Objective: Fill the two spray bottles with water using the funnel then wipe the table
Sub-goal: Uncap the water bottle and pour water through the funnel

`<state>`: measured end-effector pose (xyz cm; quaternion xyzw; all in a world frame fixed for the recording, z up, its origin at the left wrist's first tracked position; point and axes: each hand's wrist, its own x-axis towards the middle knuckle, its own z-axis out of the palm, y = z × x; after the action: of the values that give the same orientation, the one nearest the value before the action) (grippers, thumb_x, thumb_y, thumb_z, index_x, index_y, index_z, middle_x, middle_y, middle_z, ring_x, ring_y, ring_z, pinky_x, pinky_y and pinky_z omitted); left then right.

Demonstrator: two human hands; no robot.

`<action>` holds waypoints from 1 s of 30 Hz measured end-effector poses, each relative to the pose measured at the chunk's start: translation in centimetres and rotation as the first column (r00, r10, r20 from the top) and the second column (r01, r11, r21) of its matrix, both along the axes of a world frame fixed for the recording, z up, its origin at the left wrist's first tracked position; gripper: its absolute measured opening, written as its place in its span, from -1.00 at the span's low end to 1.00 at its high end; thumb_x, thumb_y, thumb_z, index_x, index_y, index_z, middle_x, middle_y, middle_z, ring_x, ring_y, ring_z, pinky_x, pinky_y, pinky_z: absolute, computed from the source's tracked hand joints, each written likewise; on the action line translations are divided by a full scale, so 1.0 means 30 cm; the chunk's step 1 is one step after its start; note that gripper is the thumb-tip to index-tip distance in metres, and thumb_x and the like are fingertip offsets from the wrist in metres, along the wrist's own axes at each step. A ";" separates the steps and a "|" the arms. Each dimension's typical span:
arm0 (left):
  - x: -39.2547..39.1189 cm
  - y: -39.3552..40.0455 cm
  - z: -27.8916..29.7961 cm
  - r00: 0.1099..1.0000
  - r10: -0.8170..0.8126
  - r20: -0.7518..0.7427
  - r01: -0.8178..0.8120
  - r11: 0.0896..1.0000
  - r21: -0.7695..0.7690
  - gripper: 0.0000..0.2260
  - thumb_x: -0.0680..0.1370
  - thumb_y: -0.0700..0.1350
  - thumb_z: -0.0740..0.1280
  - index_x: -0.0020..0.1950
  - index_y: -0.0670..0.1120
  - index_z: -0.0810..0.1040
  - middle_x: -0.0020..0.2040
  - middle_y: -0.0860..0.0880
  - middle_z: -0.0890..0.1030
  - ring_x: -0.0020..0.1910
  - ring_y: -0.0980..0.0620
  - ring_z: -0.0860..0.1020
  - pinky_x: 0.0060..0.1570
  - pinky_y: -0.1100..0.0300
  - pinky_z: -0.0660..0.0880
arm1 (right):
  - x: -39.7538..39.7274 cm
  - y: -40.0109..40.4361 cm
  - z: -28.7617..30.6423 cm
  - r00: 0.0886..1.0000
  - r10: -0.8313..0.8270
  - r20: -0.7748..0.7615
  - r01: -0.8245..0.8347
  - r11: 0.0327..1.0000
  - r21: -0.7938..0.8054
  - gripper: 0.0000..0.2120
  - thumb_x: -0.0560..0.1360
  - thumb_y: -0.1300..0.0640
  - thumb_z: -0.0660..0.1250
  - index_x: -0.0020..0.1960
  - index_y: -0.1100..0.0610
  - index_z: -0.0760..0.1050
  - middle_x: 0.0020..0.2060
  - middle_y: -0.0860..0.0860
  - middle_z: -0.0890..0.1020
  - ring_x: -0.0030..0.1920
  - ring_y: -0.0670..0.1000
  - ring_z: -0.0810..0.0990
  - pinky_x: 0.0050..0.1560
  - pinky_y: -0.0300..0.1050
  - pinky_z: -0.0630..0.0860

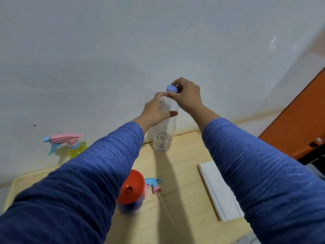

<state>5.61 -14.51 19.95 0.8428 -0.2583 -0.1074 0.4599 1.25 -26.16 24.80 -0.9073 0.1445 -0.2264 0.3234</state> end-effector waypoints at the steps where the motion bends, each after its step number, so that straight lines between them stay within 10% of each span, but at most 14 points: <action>1: -0.014 0.000 -0.008 1.000 0.010 -0.018 -0.011 0.999 -0.040 -0.34 0.36 0.07 0.50 0.37 0.10 0.27 0.31 -0.05 0.40 0.28 -0.03 0.39 0.11 0.18 0.35 | -0.015 0.007 -0.013 0.999 -0.015 0.037 0.014 1.000 0.024 -0.64 0.36 -0.01 0.49 0.06 0.15 0.55 -0.06 0.01 0.63 -0.12 -0.05 0.55 -0.23 -0.43 0.35; 12: -0.170 0.069 -0.040 0.995 -0.096 -0.033 0.090 0.982 -0.167 -0.27 0.25 0.10 0.57 0.36 0.15 0.35 0.19 0.07 0.50 0.06 0.11 0.54 0.00 0.29 0.45 | -0.241 0.074 -0.059 0.972 -0.139 0.190 0.100 0.974 0.203 -0.75 0.37 0.05 0.48 0.01 0.08 0.55 -0.06 -0.02 0.60 -0.18 -0.16 0.52 -0.17 -0.47 0.40; 19: -0.233 0.135 -0.066 0.967 -0.249 -0.054 0.237 0.958 -0.159 -0.23 0.24 0.04 0.59 0.39 0.07 0.35 0.19 0.07 0.53 0.06 0.15 0.57 0.07 0.29 0.46 | -0.392 0.028 0.014 0.958 0.285 -0.046 -0.273 0.946 0.175 -0.74 0.47 0.20 0.38 0.15 0.06 0.57 0.03 -0.09 0.62 0.07 -0.10 0.57 0.06 -0.30 0.49; 25: -0.238 0.109 -0.057 0.949 -0.305 -0.073 0.294 0.946 -0.139 -0.27 0.27 0.02 0.58 0.39 0.10 0.36 0.22 0.05 0.53 0.10 0.12 0.55 0.14 0.22 0.47 | -0.388 0.039 0.032 0.992 0.105 -0.072 -0.116 0.980 -0.161 -0.75 0.42 0.03 0.45 0.08 0.05 0.60 -0.06 0.00 0.57 -0.10 -0.07 0.52 -0.16 -0.46 0.35; 30: -0.233 0.108 -0.049 0.939 -0.326 -0.107 0.311 0.941 -0.136 -0.22 0.31 -0.05 0.56 0.45 0.03 0.27 0.23 0.05 0.50 0.14 0.08 0.53 0.11 0.23 0.44 | -0.416 0.016 0.088 0.931 0.272 -0.242 -0.294 0.954 -0.057 -0.62 0.49 0.17 0.36 0.28 -0.04 0.48 0.16 -0.09 0.59 0.14 -0.12 0.53 0.18 -0.23 0.44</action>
<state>-1.39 -11.28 18.49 0.7527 -0.3671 -0.2187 0.5008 -11.23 -25.68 27.45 -0.9528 0.0385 -0.0765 0.2914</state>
